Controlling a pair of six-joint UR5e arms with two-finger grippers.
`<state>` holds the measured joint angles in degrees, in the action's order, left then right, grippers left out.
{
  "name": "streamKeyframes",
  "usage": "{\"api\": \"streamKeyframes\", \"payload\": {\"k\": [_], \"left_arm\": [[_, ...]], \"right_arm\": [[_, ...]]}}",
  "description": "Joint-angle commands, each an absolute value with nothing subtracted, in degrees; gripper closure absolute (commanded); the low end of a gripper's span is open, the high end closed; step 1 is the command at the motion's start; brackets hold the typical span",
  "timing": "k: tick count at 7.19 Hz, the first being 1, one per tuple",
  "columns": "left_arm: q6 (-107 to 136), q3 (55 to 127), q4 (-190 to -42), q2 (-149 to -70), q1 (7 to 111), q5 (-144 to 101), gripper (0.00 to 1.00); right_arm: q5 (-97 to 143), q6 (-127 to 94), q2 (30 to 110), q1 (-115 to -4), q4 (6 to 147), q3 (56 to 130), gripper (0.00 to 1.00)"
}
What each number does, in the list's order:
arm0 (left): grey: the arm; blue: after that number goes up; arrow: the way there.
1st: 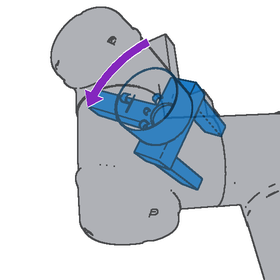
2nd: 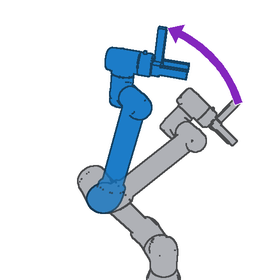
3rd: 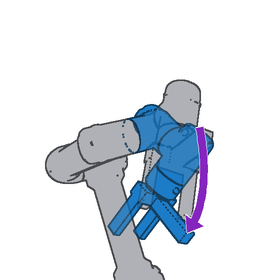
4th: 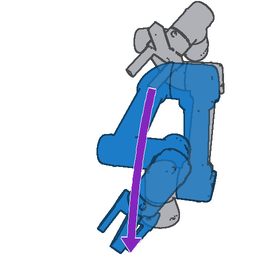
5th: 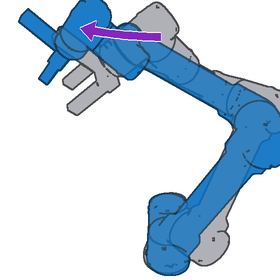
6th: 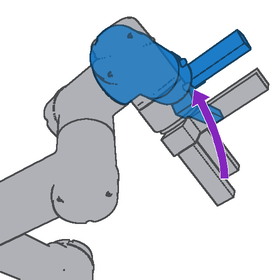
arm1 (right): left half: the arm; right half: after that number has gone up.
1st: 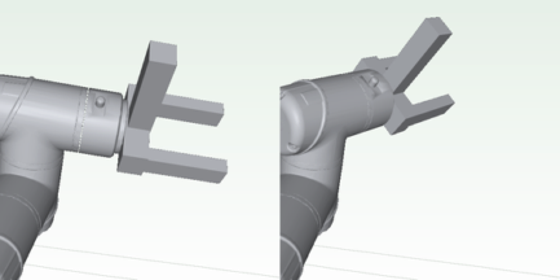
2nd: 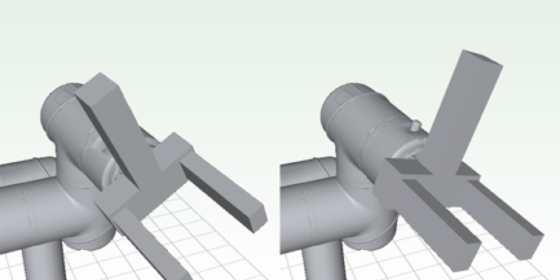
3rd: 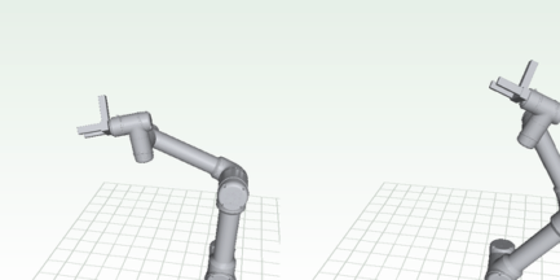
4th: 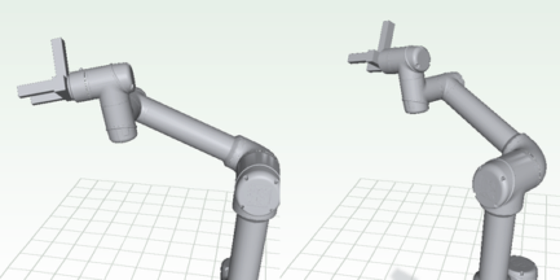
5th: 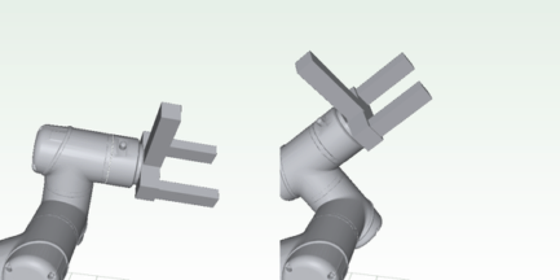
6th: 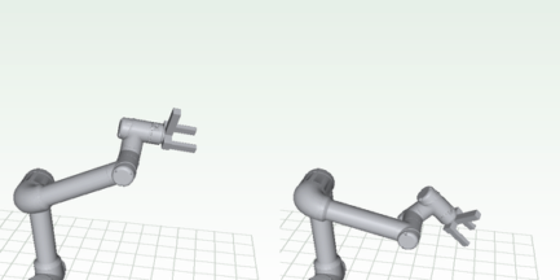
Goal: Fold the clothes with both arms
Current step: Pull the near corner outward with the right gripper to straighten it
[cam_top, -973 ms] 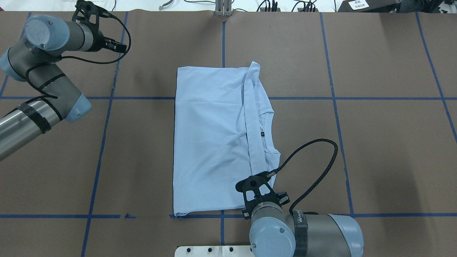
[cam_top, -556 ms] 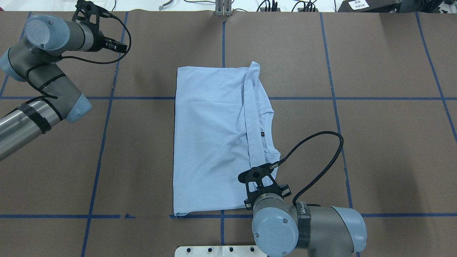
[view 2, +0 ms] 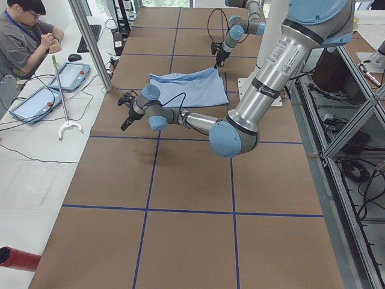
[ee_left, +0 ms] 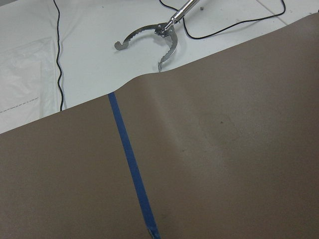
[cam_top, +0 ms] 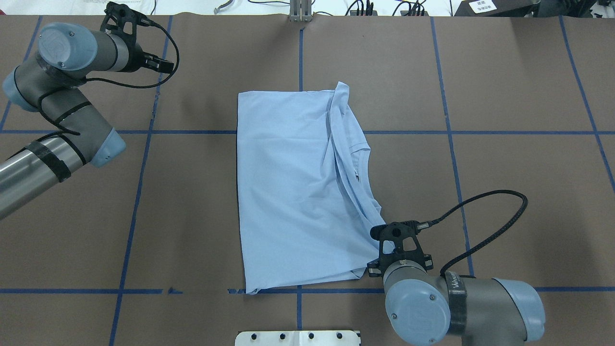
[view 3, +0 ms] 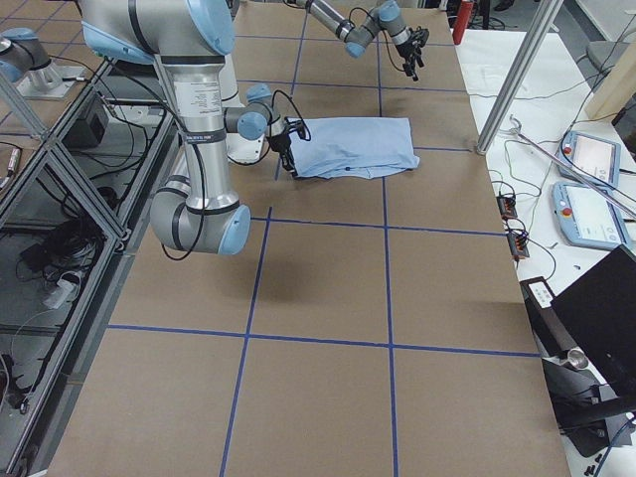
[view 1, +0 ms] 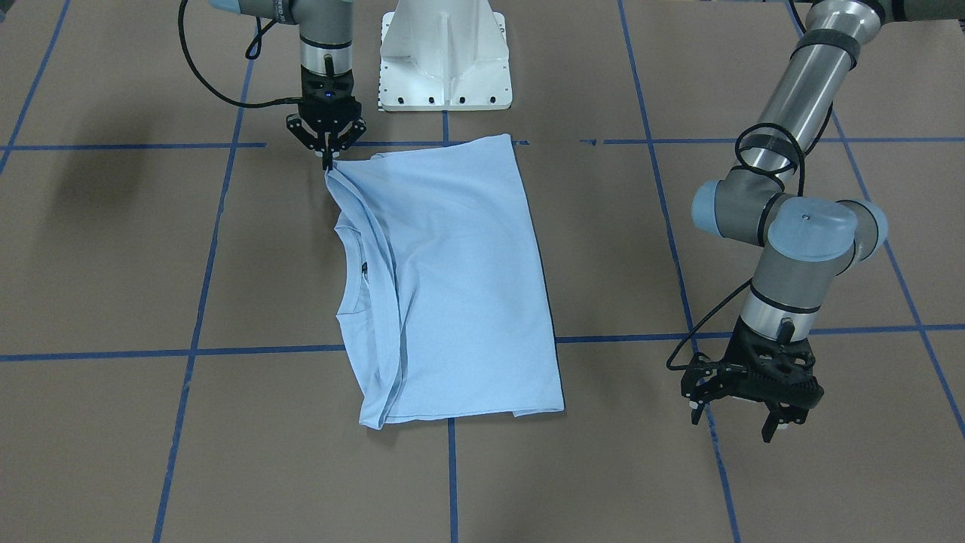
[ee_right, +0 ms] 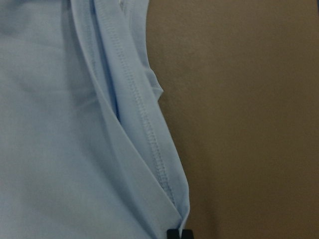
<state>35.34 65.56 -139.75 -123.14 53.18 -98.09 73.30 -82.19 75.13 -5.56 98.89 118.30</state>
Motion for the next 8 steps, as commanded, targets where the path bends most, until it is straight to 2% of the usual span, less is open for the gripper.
{"api": "streamKeyframes", "payload": {"k": [1,2,3,4,6,8], "left_arm": [[35.4,65.6,-139.7,-123.1,53.2,-98.1,0.00],[35.4,65.6,-139.7,-123.1,53.2,-98.1,0.00],[35.4,65.6,-139.7,-123.1,53.2,-98.1,0.00],[35.4,65.6,-139.7,-123.1,53.2,-98.1,0.00],[37.3,68.4,-139.3,-123.1,53.1,-98.3,0.00],[50.3,75.5,-137.5,-122.1,51.4,-105.0,0.00]], "right_arm": [[69.0,-97.1,76.8,0.1,98.9,118.4,1.00],[67.8,-100.5,76.6,2.1,98.9,117.7,0.73],[67.2,-100.1,76.4,2.3,98.8,116.6,0.33],[66.6,-98.8,76.2,1.1,98.7,116.5,0.00],[67.3,-90.9,72.4,-5.2,95.1,116.8,0.00],[74.4,-86.3,74.4,-11.8,77.5,116.8,0.00]]}}
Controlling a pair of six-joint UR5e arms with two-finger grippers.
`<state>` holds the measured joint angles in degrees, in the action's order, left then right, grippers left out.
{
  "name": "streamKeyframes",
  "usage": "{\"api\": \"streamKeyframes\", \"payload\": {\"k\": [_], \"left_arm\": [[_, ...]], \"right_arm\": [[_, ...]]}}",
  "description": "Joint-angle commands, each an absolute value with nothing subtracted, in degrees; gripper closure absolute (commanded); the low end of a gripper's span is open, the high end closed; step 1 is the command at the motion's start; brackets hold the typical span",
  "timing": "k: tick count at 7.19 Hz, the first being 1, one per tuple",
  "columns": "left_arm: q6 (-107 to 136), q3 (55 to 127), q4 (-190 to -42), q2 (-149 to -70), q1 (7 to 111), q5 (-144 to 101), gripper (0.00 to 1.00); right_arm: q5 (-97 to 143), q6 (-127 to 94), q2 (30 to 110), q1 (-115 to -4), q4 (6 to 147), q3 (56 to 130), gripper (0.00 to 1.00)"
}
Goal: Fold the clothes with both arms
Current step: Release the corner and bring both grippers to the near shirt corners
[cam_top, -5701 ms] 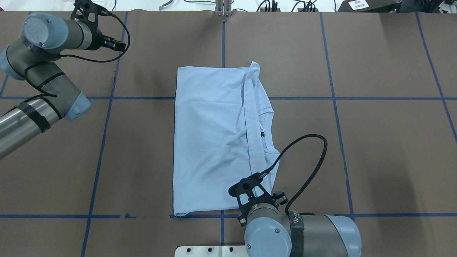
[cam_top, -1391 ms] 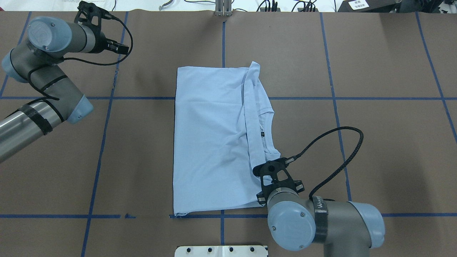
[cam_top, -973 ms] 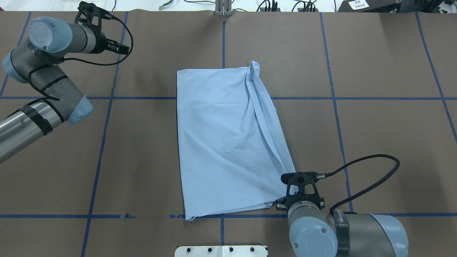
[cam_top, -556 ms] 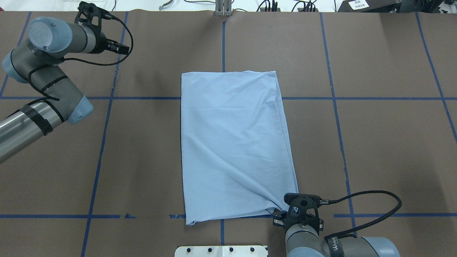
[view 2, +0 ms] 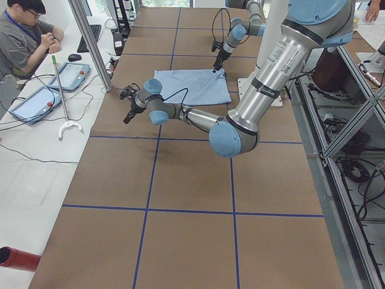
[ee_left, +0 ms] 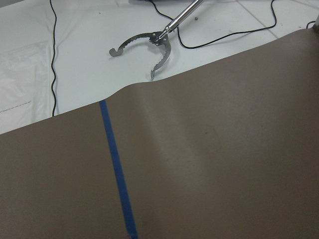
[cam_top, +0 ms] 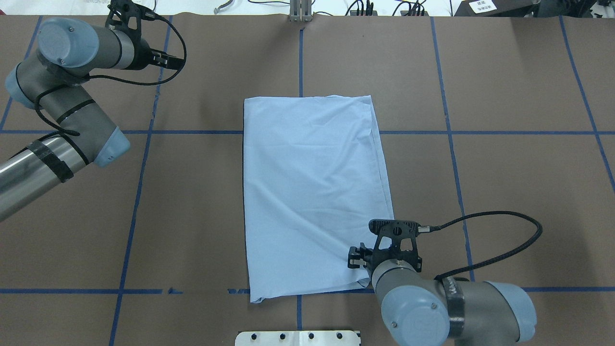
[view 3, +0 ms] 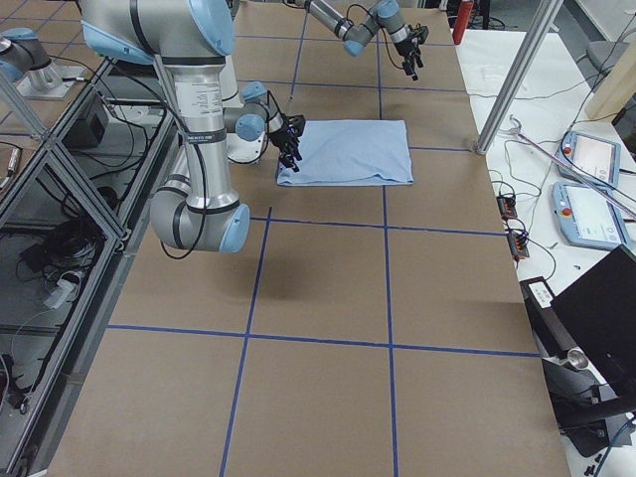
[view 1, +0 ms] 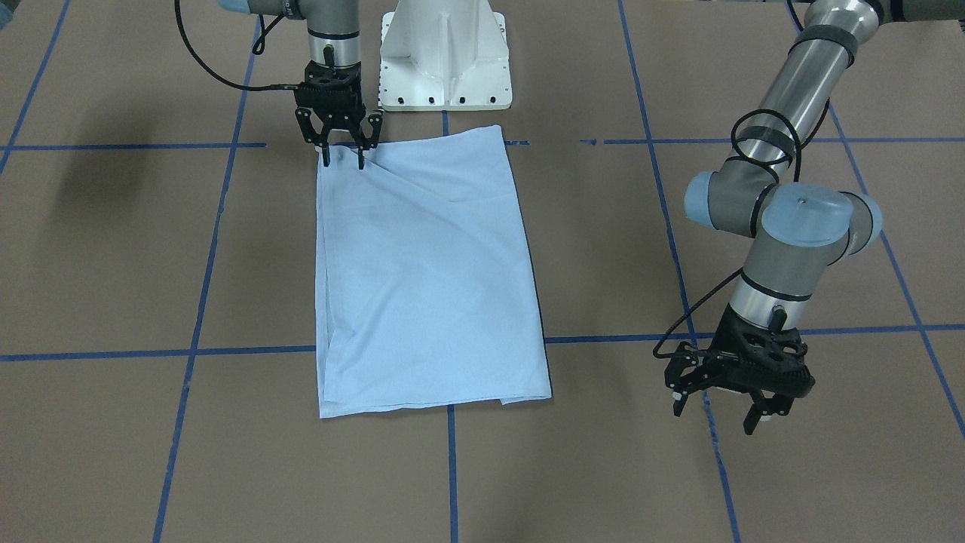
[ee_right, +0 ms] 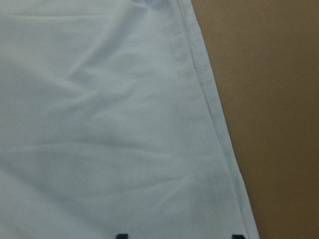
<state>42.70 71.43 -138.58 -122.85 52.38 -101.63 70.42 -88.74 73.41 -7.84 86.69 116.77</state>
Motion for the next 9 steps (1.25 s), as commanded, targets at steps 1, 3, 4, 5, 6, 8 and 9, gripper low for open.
{"api": "streamKeyframes", "payload": {"k": [1,3,4,5,6,8,9], "left_arm": [[55.7,82.5,-134.9,-119.6,47.9,-104.9,0.00],[69.7,102.1,-124.4,-113.2,39.2,-102.8,0.00],[77.1,110.4,-117.5,-111.5,32.5,-98.0,0.00],[83.5,113.6,-114.3,-111.1,25.6,-92.9,0.00],[88.8,113.7,-114.3,-110.0,19.7,-88.7,0.00],[97.2,113.6,-114.4,-108.0,12.2,-83.9,0.08],[101.6,113.6,-114.4,-107.8,9.7,-83.8,0.25]], "right_arm": [[74.6,-87.4,74.4,-13.5,73.4,116.8,0.00],[74.4,-98.5,74.6,-15.5,70.0,117.0,0.00],[74.2,-103.1,74.6,-16.0,70.0,116.9,0.00],[74.1,-104.9,74.6,-16.2,70.0,116.5,0.00],[73.5,-105.0,74.6,-16.3,70.0,116.2,0.00],[72.6,-105.0,74.6,-16.2,70.0,115.4,0.00],[72.5,-105.0,74.6,-16.2,70.0,115.3,0.00]]}}
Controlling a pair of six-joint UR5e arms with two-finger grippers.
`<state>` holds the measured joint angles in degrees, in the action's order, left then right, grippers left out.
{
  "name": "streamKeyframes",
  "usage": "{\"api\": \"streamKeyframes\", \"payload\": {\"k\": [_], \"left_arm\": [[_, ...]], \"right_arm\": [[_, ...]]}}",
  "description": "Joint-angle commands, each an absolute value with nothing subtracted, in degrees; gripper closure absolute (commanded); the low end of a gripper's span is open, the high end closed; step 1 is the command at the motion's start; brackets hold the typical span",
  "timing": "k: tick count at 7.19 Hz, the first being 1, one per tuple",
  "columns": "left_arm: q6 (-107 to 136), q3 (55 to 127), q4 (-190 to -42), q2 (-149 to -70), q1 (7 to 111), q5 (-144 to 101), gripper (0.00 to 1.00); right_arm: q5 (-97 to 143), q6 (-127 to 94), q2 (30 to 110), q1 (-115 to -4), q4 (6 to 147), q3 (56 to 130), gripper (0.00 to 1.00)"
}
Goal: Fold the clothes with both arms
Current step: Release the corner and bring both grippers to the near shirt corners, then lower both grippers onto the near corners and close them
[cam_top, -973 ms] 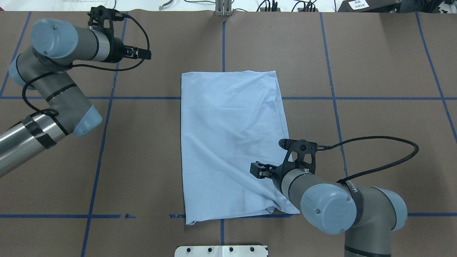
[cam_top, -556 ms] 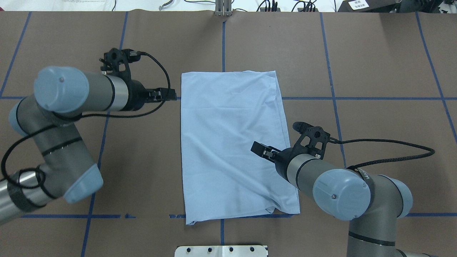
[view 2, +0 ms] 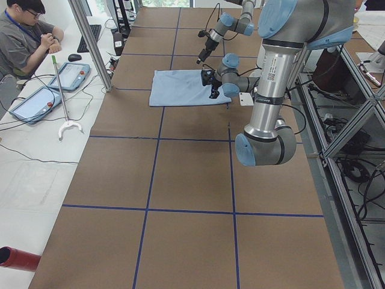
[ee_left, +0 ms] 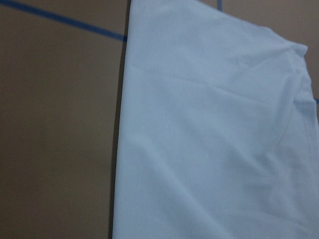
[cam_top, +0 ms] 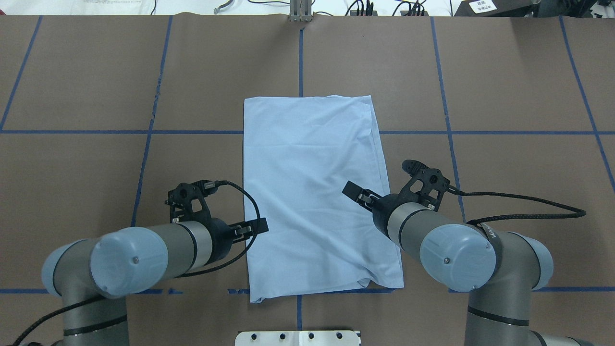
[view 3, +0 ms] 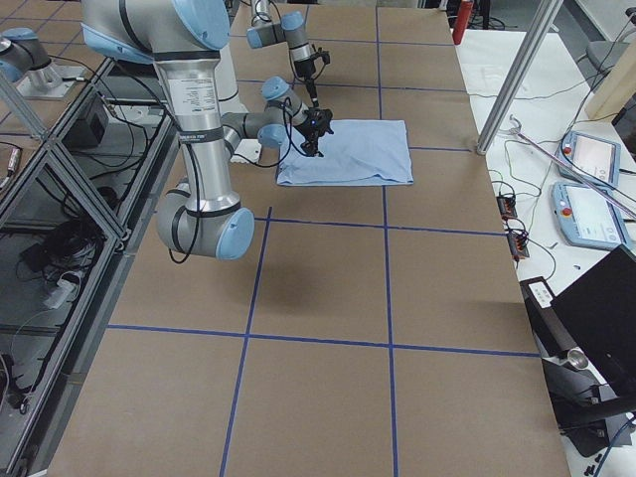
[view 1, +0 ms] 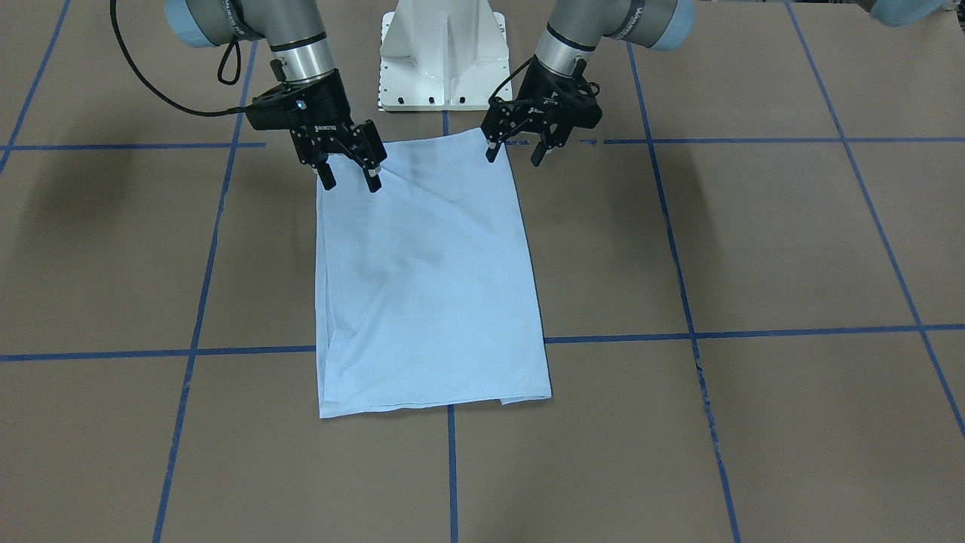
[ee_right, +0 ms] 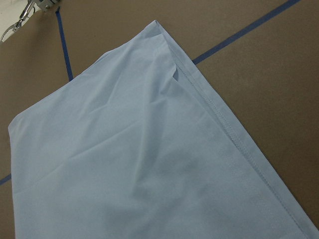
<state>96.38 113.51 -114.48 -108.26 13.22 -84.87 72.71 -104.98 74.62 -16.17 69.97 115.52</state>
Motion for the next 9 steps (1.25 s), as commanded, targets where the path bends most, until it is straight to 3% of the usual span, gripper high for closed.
{"api": "streamKeyframes", "payload": {"k": [1,8,9], "left_arm": [[102.0,113.1,-114.3,-107.8,7.9,-83.8,0.29],[102.7,109.7,-114.2,-108.3,4.1,-83.8,0.29],[102.7,109.4,-114.3,-108.4,4.1,-83.8,0.33]], "right_arm": [[72.5,-105.0,74.6,-16.2,70.0,115.2,0.00],[72.2,-106.8,74.6,-15.9,70.0,114.7,0.00],[72.2,-106.8,74.6,-15.9,70.0,114.7,0.00]]}}
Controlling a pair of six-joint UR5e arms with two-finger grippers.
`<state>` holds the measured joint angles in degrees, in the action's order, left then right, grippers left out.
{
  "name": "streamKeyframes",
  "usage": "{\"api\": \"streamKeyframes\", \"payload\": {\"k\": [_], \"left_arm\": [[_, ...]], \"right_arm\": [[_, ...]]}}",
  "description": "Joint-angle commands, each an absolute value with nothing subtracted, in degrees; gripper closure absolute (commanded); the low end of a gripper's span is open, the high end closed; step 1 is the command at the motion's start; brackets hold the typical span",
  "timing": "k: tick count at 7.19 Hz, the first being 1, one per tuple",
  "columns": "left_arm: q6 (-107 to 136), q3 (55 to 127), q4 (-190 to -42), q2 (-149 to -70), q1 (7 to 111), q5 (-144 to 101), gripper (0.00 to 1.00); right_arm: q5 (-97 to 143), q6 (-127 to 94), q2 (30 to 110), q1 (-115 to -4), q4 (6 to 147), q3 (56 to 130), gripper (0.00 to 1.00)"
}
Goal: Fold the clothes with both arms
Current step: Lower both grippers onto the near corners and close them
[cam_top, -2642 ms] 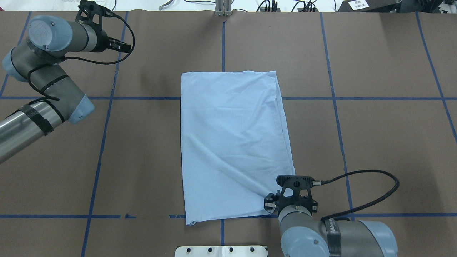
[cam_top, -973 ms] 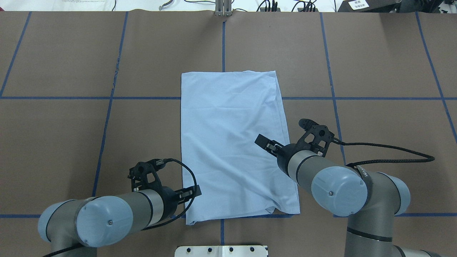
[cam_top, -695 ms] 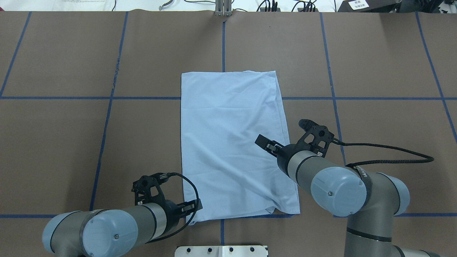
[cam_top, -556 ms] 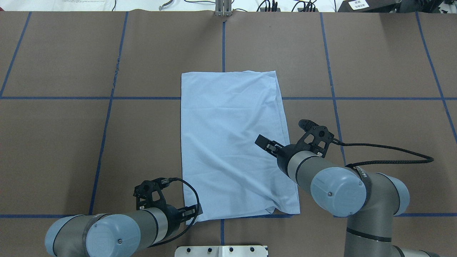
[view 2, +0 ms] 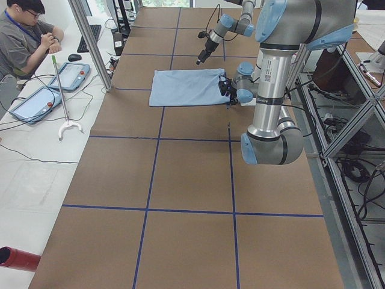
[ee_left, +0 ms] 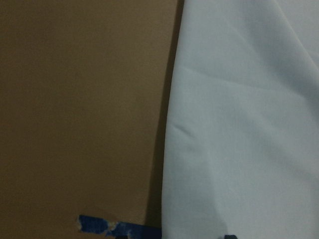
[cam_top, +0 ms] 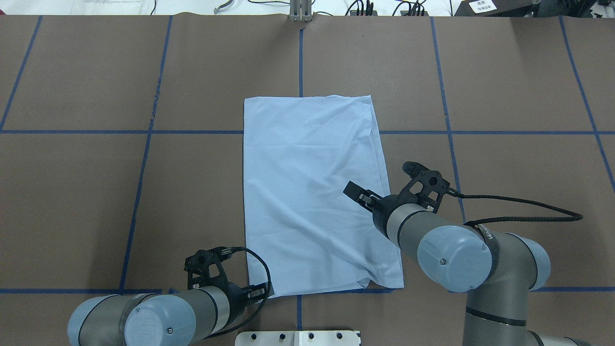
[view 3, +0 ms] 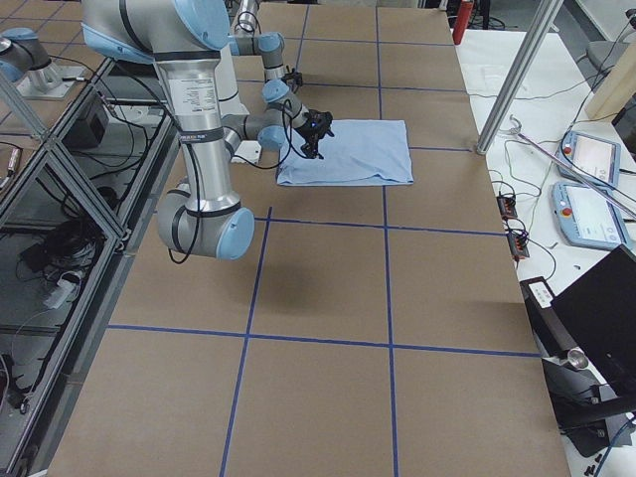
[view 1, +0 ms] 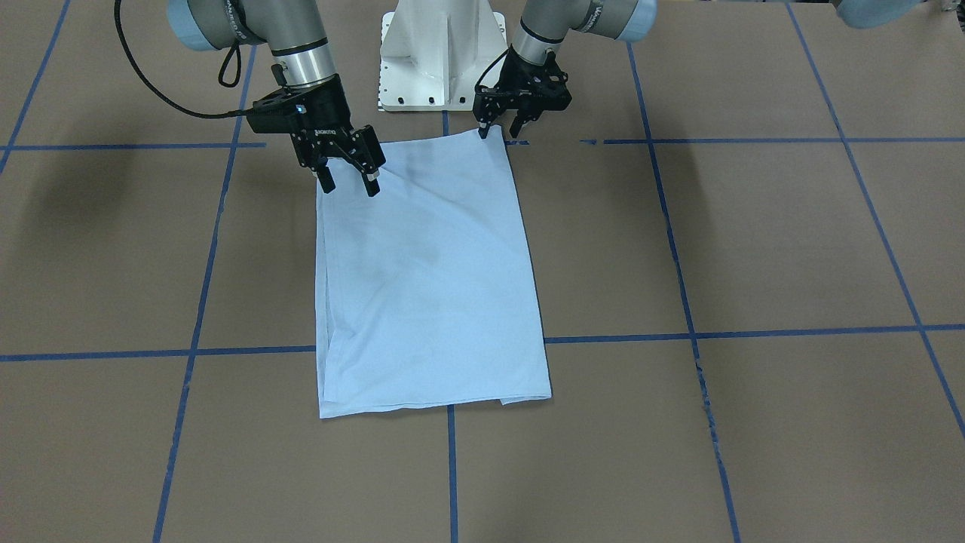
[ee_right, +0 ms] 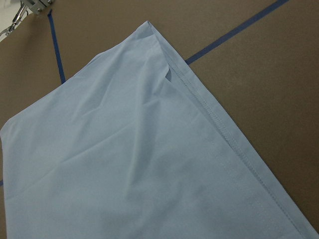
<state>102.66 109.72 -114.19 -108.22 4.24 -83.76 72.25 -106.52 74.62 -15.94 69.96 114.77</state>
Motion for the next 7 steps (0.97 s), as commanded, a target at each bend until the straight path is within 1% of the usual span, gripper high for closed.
{"api": "streamKeyframes", "payload": {"k": [1,3,4,6,7], "left_arm": [[102.7,109.2,-114.2,-108.5,4.1,-83.8,0.38],[102.8,109.2,-114.2,-108.7,4.1,-83.8,0.50],[102.8,109.2,-114.4,-108.7,4.1,-82.6,0.62],[102.7,109.2,-114.4,-109.2,4.0,-82.2,1.00],[102.7,109.3,-114.4,-109.2,4.0,-82.0,1.00]], "right_arm": [[72.2,-106.8,74.6,-15.9,70.0,114.7,0.00],[71.7,-106.9,74.7,-15.8,70.0,114.4,0.00],[71.7,-106.9,74.6,-15.8,70.0,114.3,0.00],[71.7,-106.9,74.6,-15.6,70.0,114.0,0.00],[71.5,-109.3,74.6,-15.1,70.0,112.9,0.02]]}}
